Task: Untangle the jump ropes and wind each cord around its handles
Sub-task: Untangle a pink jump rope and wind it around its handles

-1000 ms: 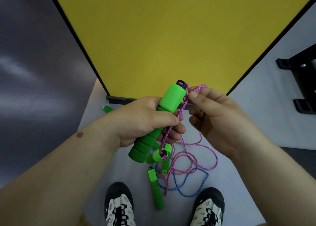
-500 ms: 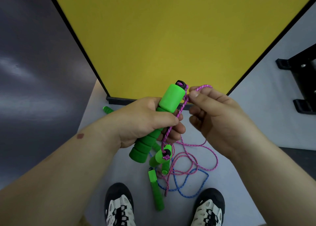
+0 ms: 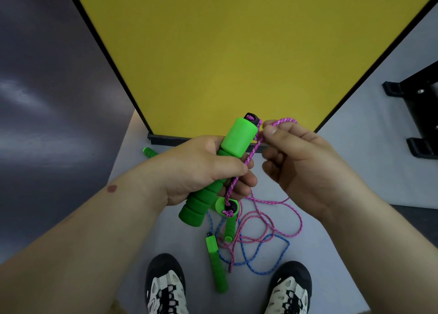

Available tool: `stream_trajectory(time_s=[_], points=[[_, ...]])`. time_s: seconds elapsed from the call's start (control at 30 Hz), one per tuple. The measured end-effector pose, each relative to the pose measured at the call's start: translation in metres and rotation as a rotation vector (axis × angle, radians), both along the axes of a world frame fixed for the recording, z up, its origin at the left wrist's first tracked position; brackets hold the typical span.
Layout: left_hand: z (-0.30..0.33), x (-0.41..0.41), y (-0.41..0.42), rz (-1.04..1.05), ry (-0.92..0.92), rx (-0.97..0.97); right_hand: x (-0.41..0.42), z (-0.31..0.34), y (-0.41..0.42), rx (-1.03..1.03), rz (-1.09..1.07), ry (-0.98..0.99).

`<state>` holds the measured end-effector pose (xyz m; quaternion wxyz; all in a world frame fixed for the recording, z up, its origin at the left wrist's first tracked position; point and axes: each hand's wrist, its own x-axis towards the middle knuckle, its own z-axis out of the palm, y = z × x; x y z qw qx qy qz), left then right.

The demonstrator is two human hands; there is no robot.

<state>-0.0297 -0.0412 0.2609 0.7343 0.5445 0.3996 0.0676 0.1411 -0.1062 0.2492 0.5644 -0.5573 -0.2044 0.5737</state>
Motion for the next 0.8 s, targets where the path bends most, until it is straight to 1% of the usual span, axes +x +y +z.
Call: stream_trajectory(time_s=[0.03,0.1,0.3,0.37,0.43,0.5,0.6,0.67,0.8], points=[[-0.0002,0.0002,0.0001,0.001,0.0,0.0,-0.0016,-0.0006,-0.0006,-0.005,0.041,-0.008],[-0.0002,0.0004,0.0003,0.006,-0.005,-0.003,-0.0016,-0.0014,-0.0002,-0.007,0.044,-0.045],[0.0002,0.0006,-0.001,0.019,-0.031,-0.033,0.0066,0.0017,0.0028,0.073,-0.18,-0.071],[0.0001,0.0006,-0.0005,0.016,-0.038,-0.033,0.0055,0.0002,0.0027,0.068,-0.198,-0.062],[-0.0011,0.0003,0.0001,0.017,-0.037,-0.029,0.0026,-0.0023,0.0015,0.048,-0.132,-0.04],[-0.0014,0.0,0.0002,0.022,-0.038,-0.023,-0.0003,-0.0031,-0.0001,0.025,0.002,-0.025],[-0.0022,0.0001,0.0011,0.034,-0.046,-0.019,-0.0016,-0.0019,-0.0015,-0.01,0.16,-0.059],[-0.0024,0.0001,0.0017,0.041,-0.052,-0.025,0.0013,-0.0021,-0.0017,-0.003,0.184,-0.161],[-0.006,-0.0003,0.0032,0.057,-0.057,-0.032,0.0032,0.0014,-0.0019,0.098,0.216,-0.42]])
